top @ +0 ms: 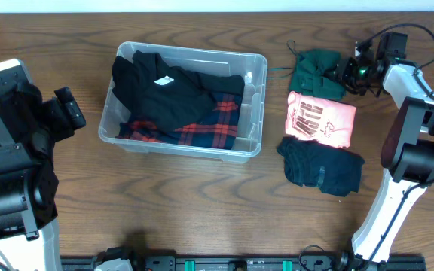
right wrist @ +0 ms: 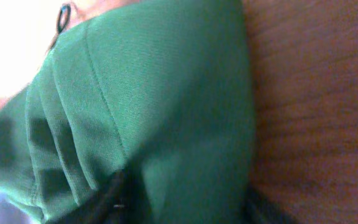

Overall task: Pack container
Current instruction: 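Grasp and lift the green garment with the right gripper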

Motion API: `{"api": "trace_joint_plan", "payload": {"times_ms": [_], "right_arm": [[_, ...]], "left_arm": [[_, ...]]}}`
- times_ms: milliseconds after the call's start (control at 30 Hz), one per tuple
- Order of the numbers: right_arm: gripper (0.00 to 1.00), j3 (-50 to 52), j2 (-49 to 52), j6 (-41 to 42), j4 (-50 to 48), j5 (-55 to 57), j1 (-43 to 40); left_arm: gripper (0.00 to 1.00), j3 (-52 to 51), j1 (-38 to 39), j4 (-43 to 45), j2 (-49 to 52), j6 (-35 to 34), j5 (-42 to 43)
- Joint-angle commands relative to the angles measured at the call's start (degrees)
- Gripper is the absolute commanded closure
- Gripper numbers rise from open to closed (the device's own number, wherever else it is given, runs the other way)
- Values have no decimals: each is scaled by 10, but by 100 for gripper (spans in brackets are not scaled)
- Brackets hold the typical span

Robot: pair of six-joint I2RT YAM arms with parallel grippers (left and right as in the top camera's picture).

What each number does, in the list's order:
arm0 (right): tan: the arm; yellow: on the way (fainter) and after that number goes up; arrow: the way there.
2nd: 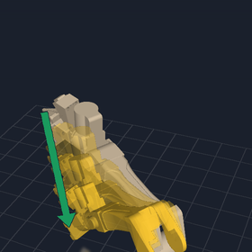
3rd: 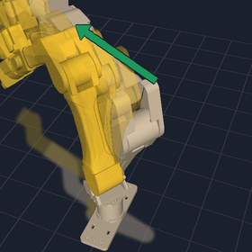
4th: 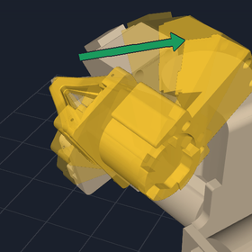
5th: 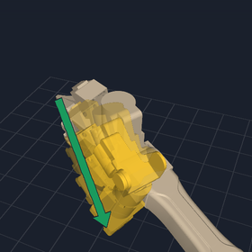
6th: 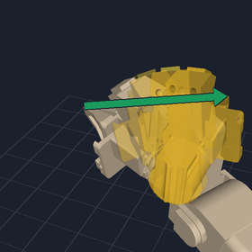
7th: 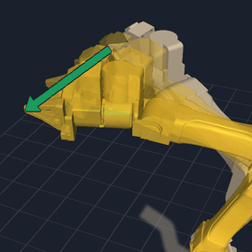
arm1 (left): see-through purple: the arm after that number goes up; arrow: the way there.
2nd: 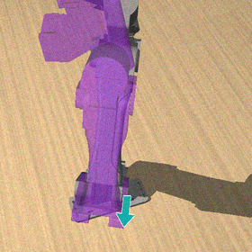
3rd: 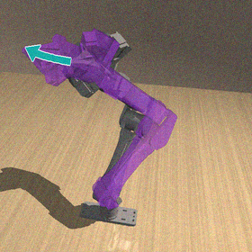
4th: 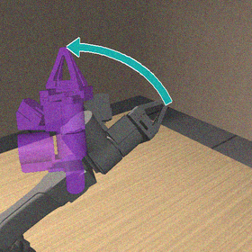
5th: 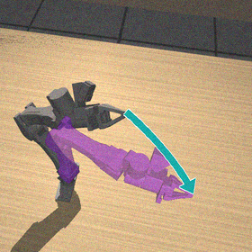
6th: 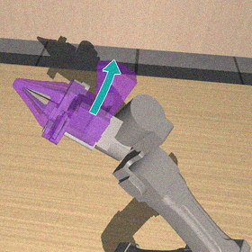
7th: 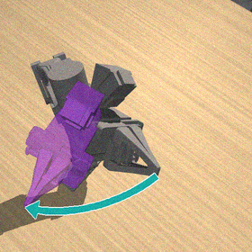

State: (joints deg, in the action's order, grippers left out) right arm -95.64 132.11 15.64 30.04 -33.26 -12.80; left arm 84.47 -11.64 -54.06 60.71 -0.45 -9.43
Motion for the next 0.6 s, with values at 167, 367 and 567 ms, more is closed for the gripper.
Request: {"api": "trace_joint_plan", "payload": {"times_ms": [167, 367, 567], "right_arm": [[99, -4, -15, 2, 1, -130, -12], [99, -4, -120, 12, -24, -337, -14], [99, -4, -229, 28, -47, -382, 26]], "left_arm": [[2, -1, -3, -2, 0, -7, -7], [2, -1, -3, -2, 0, -7, -7], [2, -1, -3, -2, 0, -7, -7]]}}
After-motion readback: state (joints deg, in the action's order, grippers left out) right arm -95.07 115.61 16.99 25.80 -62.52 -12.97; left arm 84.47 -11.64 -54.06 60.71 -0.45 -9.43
